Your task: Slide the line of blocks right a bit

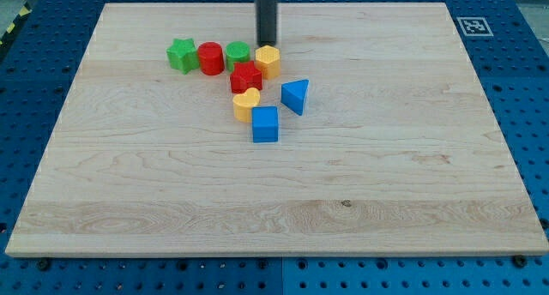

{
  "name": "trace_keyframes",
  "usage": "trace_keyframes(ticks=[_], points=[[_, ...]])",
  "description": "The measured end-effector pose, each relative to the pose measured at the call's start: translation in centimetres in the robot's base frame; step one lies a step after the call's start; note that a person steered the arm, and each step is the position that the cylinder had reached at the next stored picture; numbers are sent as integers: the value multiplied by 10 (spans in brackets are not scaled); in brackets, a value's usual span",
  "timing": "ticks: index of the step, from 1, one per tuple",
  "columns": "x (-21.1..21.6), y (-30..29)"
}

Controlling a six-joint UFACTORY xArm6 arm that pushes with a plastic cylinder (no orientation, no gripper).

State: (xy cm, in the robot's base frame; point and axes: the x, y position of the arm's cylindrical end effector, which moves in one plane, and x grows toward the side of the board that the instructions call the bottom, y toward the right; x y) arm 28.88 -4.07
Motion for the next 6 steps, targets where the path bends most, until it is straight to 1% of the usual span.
trace_keyframes(ticks=[2,3,4,6], points=[[7,-149],[23,-211],[41,-209],[41,-113]])
